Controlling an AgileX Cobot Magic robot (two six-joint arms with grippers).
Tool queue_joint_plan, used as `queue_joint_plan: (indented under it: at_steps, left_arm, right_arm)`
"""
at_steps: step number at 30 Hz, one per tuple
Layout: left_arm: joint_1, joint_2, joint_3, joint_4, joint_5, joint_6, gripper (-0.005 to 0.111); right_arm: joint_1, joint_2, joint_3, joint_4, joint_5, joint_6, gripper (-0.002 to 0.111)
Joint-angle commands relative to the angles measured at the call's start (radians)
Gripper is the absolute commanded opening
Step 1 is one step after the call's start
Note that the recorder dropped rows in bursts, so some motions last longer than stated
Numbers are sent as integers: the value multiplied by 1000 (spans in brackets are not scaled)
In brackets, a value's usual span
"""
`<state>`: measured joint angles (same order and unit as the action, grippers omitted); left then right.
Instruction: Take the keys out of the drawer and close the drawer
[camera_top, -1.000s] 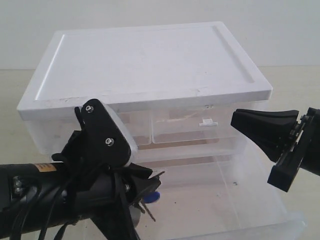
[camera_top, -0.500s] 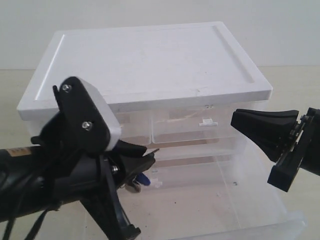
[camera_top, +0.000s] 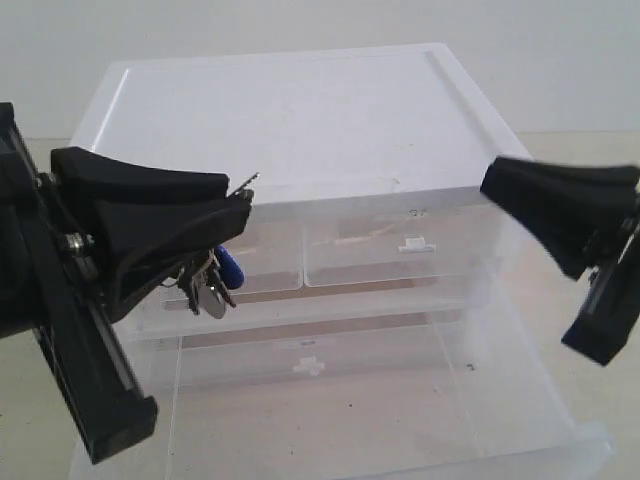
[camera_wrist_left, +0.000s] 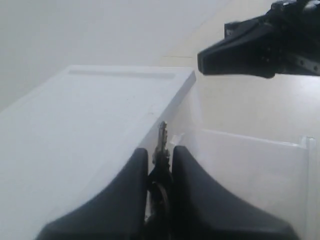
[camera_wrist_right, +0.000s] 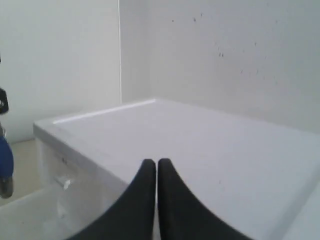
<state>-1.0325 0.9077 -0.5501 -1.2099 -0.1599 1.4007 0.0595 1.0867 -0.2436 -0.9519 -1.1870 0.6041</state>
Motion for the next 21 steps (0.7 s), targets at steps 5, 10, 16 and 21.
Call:
queue_joint_plan:
  at_steps: [5, 10, 16, 21]
  left_arm:
    - [0, -46, 27, -4, 34, 13, 4]
    - [0, -144, 58, -37, -101, 39, 4]
    - [0, -239, 129, -250, -228, 205, 4]
    - [0, -267, 150, -510, -365, 368, 4]
  right_arm:
    - [91, -256, -212, -449, 491, 521, 0]
    - [213, -274, -227, -502, 472, 606, 0]
    - [412, -274, -227, -721, 453, 789, 0]
    - [630, -253, -227, -792, 464, 860, 0]
